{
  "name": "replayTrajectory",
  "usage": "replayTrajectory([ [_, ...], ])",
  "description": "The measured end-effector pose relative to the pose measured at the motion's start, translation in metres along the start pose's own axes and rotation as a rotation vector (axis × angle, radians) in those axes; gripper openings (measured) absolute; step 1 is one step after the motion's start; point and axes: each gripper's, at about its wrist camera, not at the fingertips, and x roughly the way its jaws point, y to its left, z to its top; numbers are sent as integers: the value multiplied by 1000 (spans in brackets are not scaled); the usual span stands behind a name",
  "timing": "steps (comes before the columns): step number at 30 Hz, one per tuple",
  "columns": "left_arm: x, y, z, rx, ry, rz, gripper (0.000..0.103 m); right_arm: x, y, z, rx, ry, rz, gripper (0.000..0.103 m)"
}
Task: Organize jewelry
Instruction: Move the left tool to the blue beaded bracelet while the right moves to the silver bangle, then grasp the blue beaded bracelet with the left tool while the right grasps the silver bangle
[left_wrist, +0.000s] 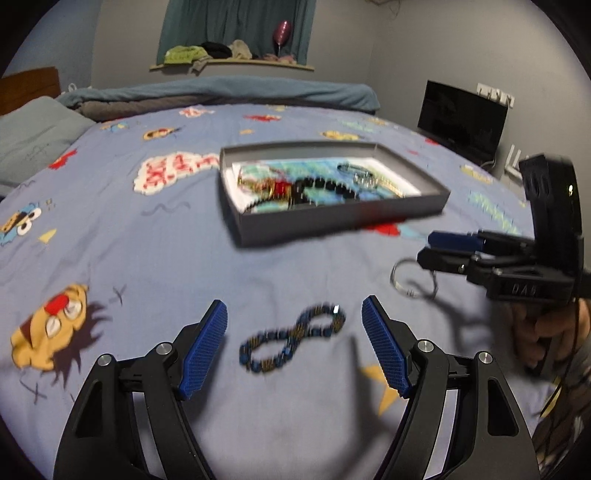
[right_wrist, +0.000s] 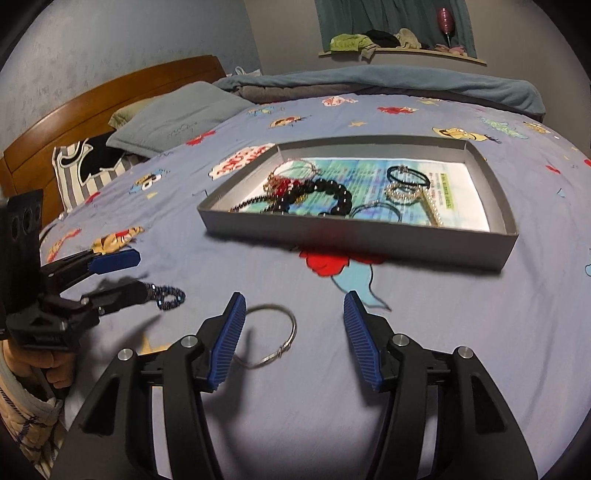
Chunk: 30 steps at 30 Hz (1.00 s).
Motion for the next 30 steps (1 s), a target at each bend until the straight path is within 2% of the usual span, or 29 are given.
replayTrajectory([
  [4, 4, 0, -5, -2, 21, 1, 57, 2, 6, -4, -28, 12, -7, 56],
  [9, 15, -1, -7, 5, 62, 6, 56, 6, 14, -7, -72, 27, -25, 62],
  [19, 21, 0, -9, -3, 85, -5, 50, 19, 32, -9, -167, 68, -50, 69],
  [24, 24, 2, -10, -15, 96, -14, 35, 26, 38, -9, -193, 80, -77, 69],
  [26, 25, 1, -10, -16, 101, -13, 24, 27, 40, -10, -200, 79, -75, 65],
  [29, 24, -2, -10, -1, 96, -15, 18, 26, 38, -11, -195, 70, -67, 48],
  [30, 23, -3, -9, 4, 93, -15, 16, 26, 37, -10, -190, 68, -62, 48],
])
